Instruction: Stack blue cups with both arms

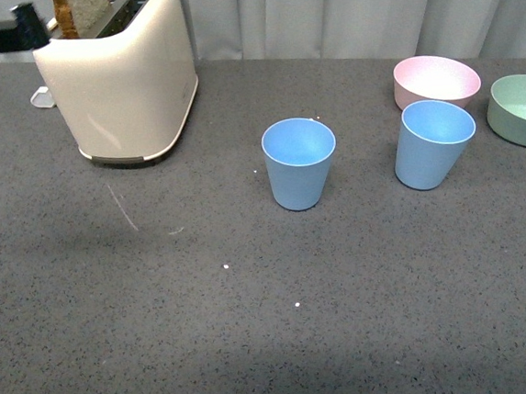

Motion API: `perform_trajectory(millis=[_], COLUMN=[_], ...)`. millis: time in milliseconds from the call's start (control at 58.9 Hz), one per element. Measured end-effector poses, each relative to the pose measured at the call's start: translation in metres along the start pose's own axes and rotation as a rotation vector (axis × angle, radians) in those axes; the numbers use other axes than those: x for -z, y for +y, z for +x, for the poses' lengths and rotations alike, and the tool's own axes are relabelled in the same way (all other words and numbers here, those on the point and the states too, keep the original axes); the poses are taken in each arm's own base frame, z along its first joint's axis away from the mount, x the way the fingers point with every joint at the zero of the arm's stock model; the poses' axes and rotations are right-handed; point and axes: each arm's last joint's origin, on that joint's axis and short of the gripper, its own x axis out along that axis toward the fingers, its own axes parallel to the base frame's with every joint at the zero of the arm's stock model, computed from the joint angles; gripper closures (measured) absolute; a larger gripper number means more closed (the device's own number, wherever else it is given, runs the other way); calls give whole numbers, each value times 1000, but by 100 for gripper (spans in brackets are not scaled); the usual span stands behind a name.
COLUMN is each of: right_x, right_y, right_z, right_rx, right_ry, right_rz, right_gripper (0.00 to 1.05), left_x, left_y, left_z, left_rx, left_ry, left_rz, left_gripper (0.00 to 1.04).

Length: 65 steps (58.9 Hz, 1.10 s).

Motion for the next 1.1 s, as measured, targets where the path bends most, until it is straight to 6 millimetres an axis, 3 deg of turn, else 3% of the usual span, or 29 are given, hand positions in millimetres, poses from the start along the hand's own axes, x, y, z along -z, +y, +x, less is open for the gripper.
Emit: perform_trajectory(millis=[238, 340, 747, 1104], right_x=[0, 0, 0, 0], right_y=[0, 0, 0, 0], right_z=[0, 0, 0, 0], right_rx=[0, 0, 0, 0], right_ry=[0, 0, 0, 0], right_rz=[0, 0, 0, 0], right_gripper=[10, 10, 10, 10], left_x=[-2, -2, -2, -6], left_y=[30, 35, 54, 54], left_z=[-55, -68, -105, -125], left_rx=[-9, -7, -11, -5], left_ry=[-10, -9, -10, -24], left_rz=[5, 6, 6, 6], left_gripper=[101, 101, 101, 101])
